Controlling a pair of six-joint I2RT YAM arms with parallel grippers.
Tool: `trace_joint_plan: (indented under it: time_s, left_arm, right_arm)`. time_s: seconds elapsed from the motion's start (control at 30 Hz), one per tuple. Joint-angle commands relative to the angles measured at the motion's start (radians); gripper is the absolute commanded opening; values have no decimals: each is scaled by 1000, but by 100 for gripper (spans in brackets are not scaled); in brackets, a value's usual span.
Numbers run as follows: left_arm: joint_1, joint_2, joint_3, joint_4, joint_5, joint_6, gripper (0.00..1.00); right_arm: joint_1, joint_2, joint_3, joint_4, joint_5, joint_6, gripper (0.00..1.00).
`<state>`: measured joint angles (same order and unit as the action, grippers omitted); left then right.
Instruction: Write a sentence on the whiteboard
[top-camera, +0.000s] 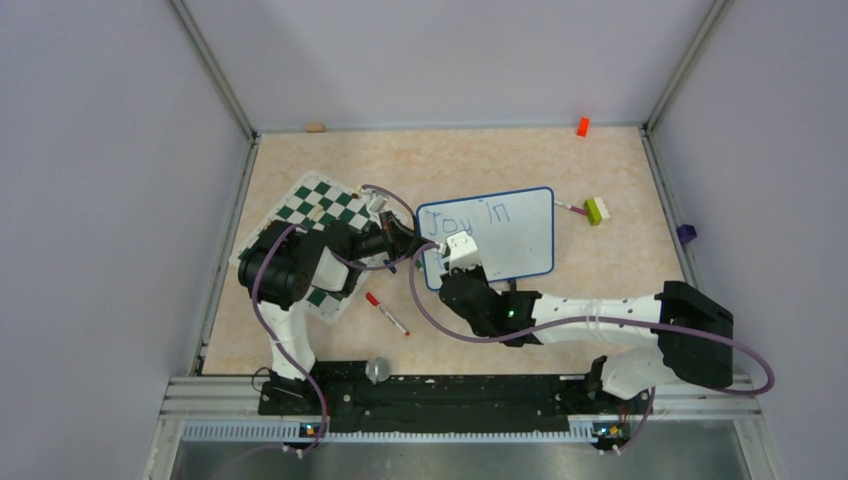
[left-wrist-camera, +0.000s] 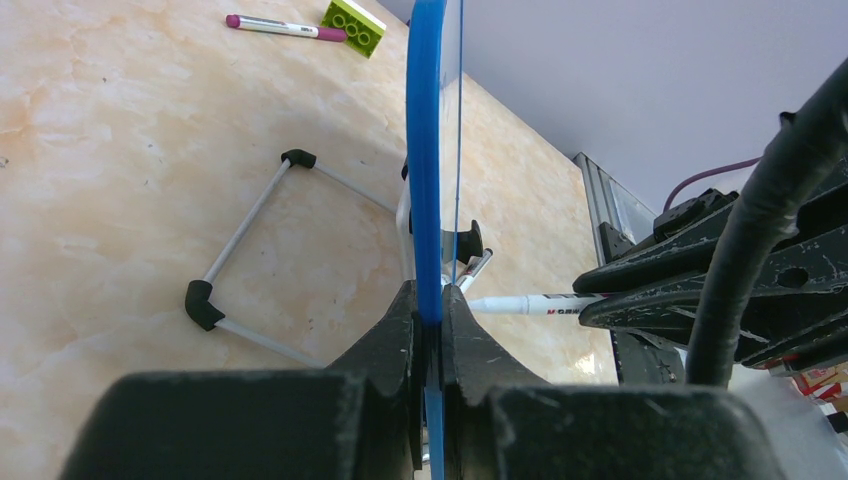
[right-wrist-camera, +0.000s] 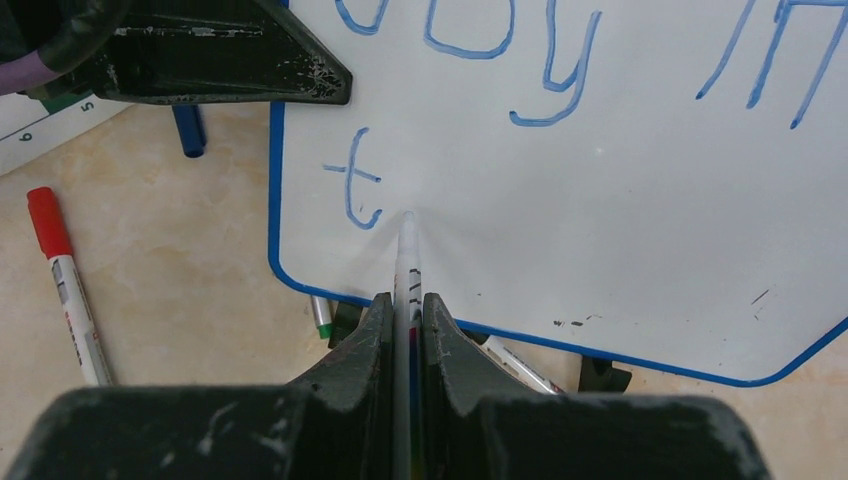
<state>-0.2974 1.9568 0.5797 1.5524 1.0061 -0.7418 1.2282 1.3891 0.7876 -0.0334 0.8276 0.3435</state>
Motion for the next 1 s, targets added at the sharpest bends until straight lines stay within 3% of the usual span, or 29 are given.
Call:
trace_joint_plan:
  time_s: [0.0,0.97]
  left_arm:
    - [-8,19,-2,67,28,104,0]
    - [-8,18,-2,67,31,101,0]
  right_arm:
    - [0,-33,15,56,43,12,0]
    - [-1,49,68,62,84,-8,0]
